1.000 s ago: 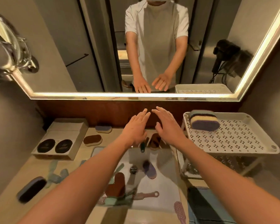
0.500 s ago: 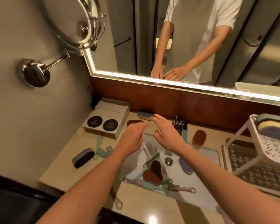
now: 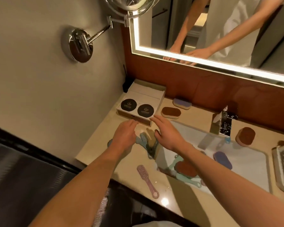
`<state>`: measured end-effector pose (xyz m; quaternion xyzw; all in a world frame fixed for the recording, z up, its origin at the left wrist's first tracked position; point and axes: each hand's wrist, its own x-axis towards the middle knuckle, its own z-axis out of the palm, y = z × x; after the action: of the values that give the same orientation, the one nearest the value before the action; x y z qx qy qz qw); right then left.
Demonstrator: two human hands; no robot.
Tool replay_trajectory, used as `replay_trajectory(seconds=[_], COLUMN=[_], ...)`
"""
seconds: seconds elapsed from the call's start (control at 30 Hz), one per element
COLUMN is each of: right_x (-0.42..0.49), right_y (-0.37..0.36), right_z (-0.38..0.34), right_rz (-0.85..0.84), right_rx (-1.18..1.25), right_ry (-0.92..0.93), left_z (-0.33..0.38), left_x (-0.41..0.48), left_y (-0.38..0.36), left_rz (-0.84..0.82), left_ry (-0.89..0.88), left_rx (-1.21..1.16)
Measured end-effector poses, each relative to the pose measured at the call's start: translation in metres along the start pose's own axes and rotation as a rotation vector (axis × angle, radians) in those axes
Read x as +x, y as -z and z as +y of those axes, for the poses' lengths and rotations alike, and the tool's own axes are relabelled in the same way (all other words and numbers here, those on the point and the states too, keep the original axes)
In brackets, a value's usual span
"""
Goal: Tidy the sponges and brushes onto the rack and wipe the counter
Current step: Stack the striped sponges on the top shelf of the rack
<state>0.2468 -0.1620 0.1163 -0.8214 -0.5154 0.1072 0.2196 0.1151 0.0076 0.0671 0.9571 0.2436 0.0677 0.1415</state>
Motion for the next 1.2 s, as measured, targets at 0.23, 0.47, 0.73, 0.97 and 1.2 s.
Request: replay_trajectory(seconds=[0.23, 0.47, 0.73, 0.97, 1.2], right_x=[0.02, 0.032, 0.033, 0.031, 0.034], right_y=[-0.032, -0.045, -0.057, -0.046, -0.014], right_z=[-0.015, -0.01, -0.001, 0.021, 0.074], right_rz=[-0.077, -0.14, -0.182, -0.125, -0.088], right_rx=[-0.001, -0.042, -0.044, -0.045, -0.008], right_ry=[0.019, 0.007, -0.009, -0.03, -0.15], left_z=[-0.053, -0.075, -0.063, -0.023, 0.031], left_x=[-0.023, -0.034, -0.026, 0.0, 0.045], left_y=[-0.018, -0.034, -0.025, -0.021, -0.034], left_rz=[-0.13, -0.253, -0.179, -0.093, -0.003], left_ry=[0.053, 0.15, 0.109, 0.004, -0.083], left_rx=[0.016, 0.148, 0.117, 0.038, -0.05])
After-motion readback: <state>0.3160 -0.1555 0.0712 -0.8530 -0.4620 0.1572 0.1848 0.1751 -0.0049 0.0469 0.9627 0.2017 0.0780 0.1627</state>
